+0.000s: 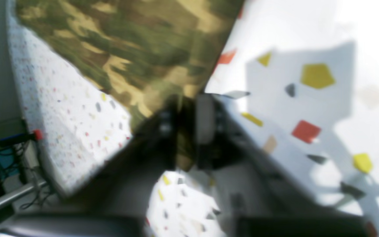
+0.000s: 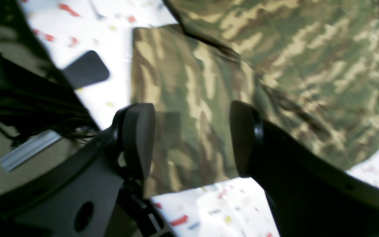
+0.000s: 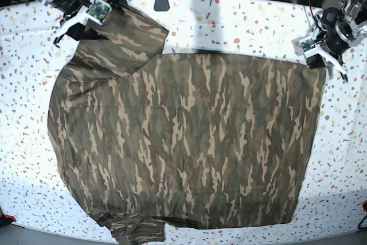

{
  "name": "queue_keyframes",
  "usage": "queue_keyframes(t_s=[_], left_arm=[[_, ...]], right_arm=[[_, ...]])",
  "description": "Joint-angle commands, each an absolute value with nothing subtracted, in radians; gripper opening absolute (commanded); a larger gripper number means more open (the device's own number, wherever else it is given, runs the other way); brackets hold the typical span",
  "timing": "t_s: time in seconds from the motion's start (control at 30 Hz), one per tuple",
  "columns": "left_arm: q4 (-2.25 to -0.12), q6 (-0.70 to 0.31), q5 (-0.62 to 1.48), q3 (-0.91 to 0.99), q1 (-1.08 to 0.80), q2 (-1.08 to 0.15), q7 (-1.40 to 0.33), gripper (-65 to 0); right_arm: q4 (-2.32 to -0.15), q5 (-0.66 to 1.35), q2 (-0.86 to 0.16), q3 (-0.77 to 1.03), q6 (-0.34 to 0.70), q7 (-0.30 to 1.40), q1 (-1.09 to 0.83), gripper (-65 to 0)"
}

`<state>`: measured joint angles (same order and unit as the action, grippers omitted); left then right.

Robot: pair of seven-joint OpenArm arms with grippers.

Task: Fold the T-shirt properly
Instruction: 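Grasp the sleeve edge with the right gripper, left gripper pinching the corner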

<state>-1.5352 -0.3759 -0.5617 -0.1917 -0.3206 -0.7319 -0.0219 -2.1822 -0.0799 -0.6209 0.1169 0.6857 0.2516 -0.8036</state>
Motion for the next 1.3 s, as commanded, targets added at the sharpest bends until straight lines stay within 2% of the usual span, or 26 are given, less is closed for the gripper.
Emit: queue_keyframes(t_s=[0.0,0.27,0.43,0.57,0.8,0.97,1.27], left_arm=[[-1.541,-0.377,-0.565,-0.186,-0.318,-0.751,-0.008,-65.0],[-1.541,-0.377,-0.565,-0.186,-0.318,-0.751,0.001,-65.0],[-1.541,-0.377,-0.565,-0.186,-0.318,-0.751,0.001,-65.0],[-1.541,-0.377,-0.565,-0.186,-0.318,-0.751,0.001,-65.0],[-1.541,-0.377,-0.564,-0.186,-0.318,-0.751,0.001,-65.0],[-1.541,-0.377,-0.551,-0.186,-0.318,-0.751,0.001,-65.0],[-1.541,-0.377,-0.479,-0.186,-0.318,-0.751,0.001,-65.0]], right_arm=[[-2.200,-0.076,-0.631,0.105,0.684,0.238,-0.809,-28.8],[-2.199,-0.239,-0.631,-0.029,0.641,0.256,-0.809,-28.8],[-2.199,-0.369,-0.627,-0.070,0.558,0.283,-0.809,-28.7],[-2.187,-0.374,-0.624,-0.093,0.547,0.339,-0.809,-28.8],[-2.074,-0.364,-0.624,-0.110,0.541,0.304,-0.809,-28.8],[-2.028,-0.368,-0.624,-0.110,0.479,0.303,-0.805,-28.8],[-2.010,-0.366,-0.624,-0.110,0.478,0.331,-0.717,-28.8]])
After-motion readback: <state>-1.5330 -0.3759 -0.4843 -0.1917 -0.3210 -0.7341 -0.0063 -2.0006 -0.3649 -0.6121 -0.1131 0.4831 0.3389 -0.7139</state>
